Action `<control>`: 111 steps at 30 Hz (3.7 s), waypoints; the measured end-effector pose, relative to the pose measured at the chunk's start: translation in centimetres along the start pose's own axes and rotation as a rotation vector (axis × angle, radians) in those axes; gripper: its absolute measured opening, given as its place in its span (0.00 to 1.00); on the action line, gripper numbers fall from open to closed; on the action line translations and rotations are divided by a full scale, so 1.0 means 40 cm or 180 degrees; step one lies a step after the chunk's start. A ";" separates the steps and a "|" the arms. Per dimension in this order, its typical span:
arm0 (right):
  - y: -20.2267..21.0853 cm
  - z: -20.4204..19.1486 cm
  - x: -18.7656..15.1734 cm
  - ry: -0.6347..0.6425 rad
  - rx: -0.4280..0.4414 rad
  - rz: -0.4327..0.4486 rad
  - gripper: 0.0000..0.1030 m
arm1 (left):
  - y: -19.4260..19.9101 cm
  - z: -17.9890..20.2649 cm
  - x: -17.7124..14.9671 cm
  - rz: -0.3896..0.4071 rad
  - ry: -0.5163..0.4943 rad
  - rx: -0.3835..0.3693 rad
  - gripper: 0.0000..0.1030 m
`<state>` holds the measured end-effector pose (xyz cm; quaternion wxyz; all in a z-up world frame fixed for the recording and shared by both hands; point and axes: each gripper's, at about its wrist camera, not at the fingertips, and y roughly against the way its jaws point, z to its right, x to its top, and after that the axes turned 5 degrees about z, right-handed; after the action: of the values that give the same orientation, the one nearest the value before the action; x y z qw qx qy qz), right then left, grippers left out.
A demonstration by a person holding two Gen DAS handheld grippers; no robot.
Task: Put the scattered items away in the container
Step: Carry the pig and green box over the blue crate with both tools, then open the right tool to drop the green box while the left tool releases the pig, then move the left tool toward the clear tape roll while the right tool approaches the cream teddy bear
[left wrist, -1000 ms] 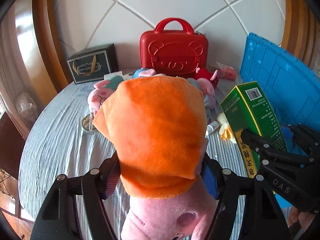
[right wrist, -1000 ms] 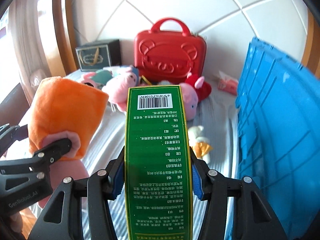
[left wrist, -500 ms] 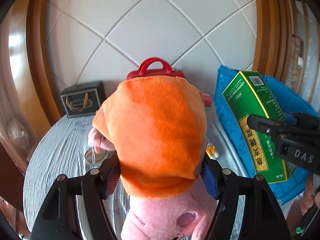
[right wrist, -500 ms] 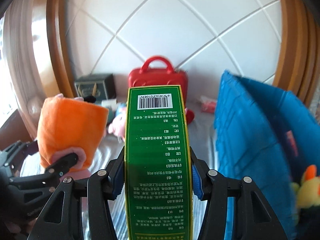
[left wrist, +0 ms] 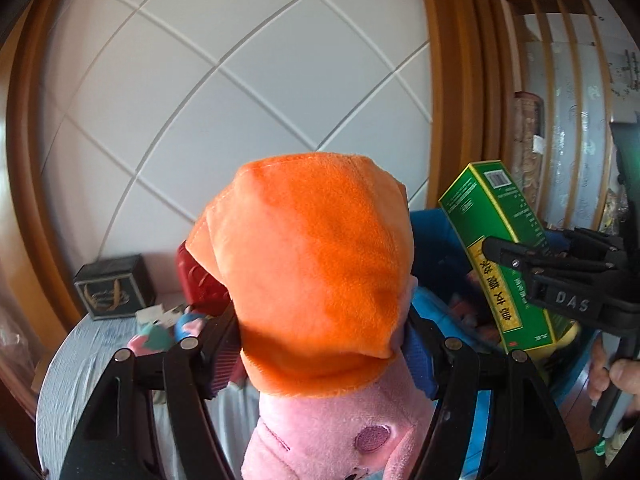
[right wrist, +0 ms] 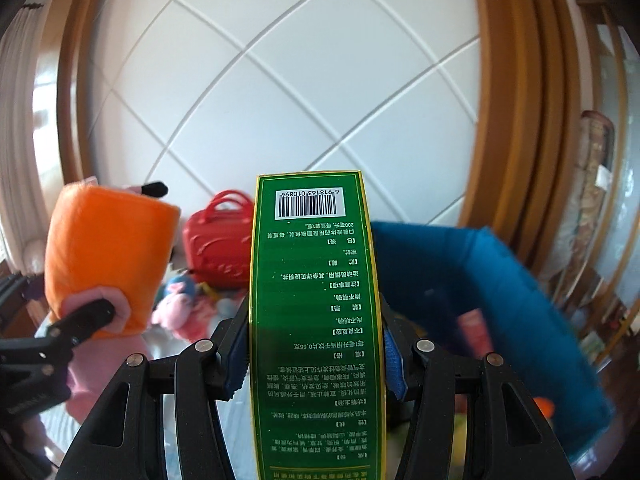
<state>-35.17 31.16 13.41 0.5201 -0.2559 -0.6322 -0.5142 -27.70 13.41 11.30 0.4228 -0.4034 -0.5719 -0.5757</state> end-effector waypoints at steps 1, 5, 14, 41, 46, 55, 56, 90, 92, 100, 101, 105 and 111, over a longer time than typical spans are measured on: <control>0.010 0.043 0.009 0.0015 -0.0023 0.0030 0.52 | -0.009 0.042 0.020 0.0031 -0.0004 -0.0046 0.67; 0.032 0.192 0.041 0.0072 -0.0063 0.0067 0.52 | -0.079 0.199 0.104 -0.0019 0.0044 -0.0222 0.68; -0.072 0.501 0.053 0.0060 -0.0102 -0.0145 0.52 | -0.296 0.474 0.168 -0.0490 0.0071 -0.0115 0.68; -0.475 0.684 -0.266 -0.0225 -0.0187 -0.1839 1.00 | -0.637 0.571 -0.055 -0.1523 0.0018 0.0259 0.80; -0.469 0.679 -0.244 -0.0217 -0.0167 -0.1763 1.00 | -0.633 0.552 -0.038 -0.1403 0.0104 0.0327 0.80; -0.451 0.669 -0.213 -0.0180 -0.0130 -0.1597 1.00 | -0.611 0.543 -0.024 -0.1319 0.0185 0.0290 0.80; -0.449 0.664 -0.211 -0.0178 -0.0099 -0.1583 1.00 | -0.607 0.545 -0.023 -0.1310 0.0191 0.0284 0.80; -0.134 0.495 -0.148 0.0051 0.0442 -0.0379 1.00 | -0.173 0.352 -0.068 -0.0459 0.0579 0.0891 0.82; -0.124 0.457 -0.149 0.0125 0.0446 -0.0341 1.00 | -0.155 0.318 -0.086 -0.0471 0.0637 0.0963 0.82; -0.073 0.282 -0.149 0.0210 0.0481 -0.0291 1.00 | -0.071 0.147 -0.154 -0.0482 0.0798 0.1013 0.82; -0.066 0.258 -0.149 0.0200 0.0473 -0.0279 1.00 | -0.058 0.122 -0.164 -0.0474 0.0810 0.1005 0.82; -0.034 0.151 -0.147 0.0161 0.0433 -0.0225 1.00 | 0.003 0.009 -0.212 -0.0470 0.0812 0.0999 0.82; -0.007 -0.070 -0.160 0.0162 0.0490 -0.0258 1.00 | 0.093 -0.212 -0.310 -0.0594 0.0952 0.1084 0.82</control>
<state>-32.22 29.85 7.21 0.5329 -0.1763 -0.6662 -0.4910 -20.08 5.30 0.55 0.5096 -0.1821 -0.6265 -0.5609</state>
